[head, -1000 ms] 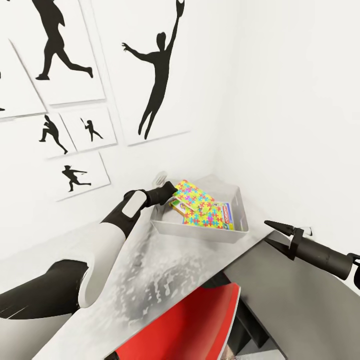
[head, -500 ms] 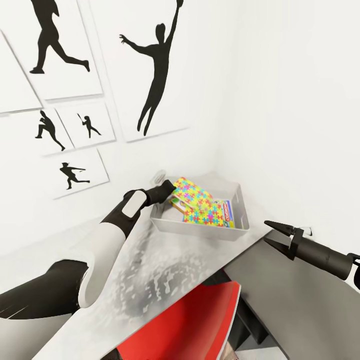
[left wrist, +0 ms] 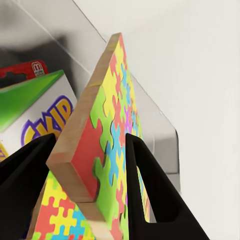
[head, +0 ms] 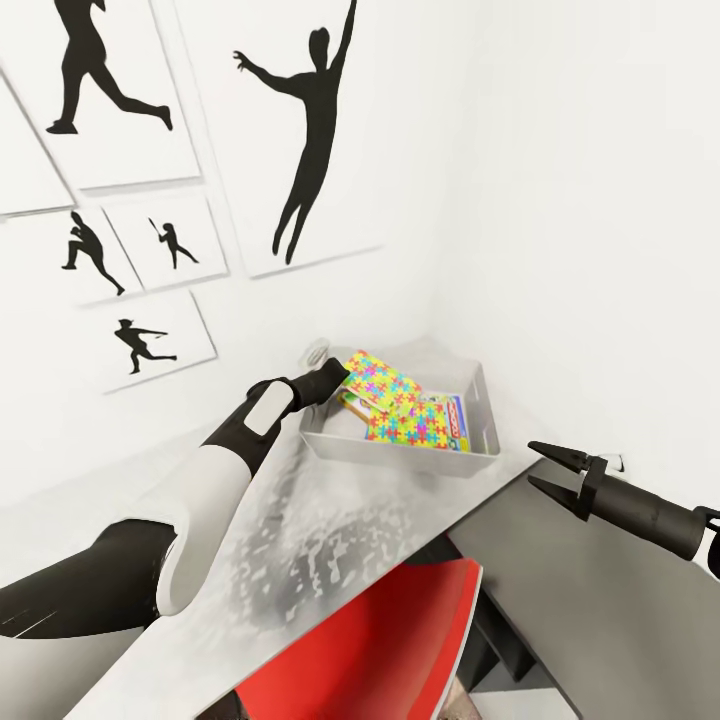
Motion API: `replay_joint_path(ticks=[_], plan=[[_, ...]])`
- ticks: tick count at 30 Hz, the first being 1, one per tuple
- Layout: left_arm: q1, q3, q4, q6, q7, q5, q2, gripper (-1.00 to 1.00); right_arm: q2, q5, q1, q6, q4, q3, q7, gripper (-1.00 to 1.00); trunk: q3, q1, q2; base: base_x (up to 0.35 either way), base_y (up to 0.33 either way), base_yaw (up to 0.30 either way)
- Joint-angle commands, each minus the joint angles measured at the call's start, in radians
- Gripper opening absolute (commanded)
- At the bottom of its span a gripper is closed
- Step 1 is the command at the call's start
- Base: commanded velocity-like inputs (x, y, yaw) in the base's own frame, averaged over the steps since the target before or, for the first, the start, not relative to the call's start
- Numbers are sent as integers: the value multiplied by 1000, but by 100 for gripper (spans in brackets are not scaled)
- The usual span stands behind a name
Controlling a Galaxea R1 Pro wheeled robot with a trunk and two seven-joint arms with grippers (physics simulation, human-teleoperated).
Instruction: Put all the toys in the child's room - the three board games (two on the bed and one on the table), the two jigsaw puzzles on the table, and the tennis ball on the table - inside the toy box on the table in the child's room.
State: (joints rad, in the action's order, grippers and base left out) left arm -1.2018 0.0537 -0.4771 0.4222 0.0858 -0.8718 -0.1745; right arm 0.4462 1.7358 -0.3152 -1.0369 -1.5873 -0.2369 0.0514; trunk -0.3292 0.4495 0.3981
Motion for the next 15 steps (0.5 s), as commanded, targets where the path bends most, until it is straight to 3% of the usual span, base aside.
replay_joint_path(ticks=[1,8,15], plan=[[-1,0,0,3,2,-1,0,-100,0,5,0,-3,0,-1,5,100,-3,0,2,0,0,0],[-1,50,-1,1,2,-1,0,-100,0,5,-1,-2,0,-1,6,100,-13,0,2,0,0,0],[-1,58,-1,1,2,-1,0,-100,0,4,0,0,0,0,5,100,-22,0,2,0,0,0]])
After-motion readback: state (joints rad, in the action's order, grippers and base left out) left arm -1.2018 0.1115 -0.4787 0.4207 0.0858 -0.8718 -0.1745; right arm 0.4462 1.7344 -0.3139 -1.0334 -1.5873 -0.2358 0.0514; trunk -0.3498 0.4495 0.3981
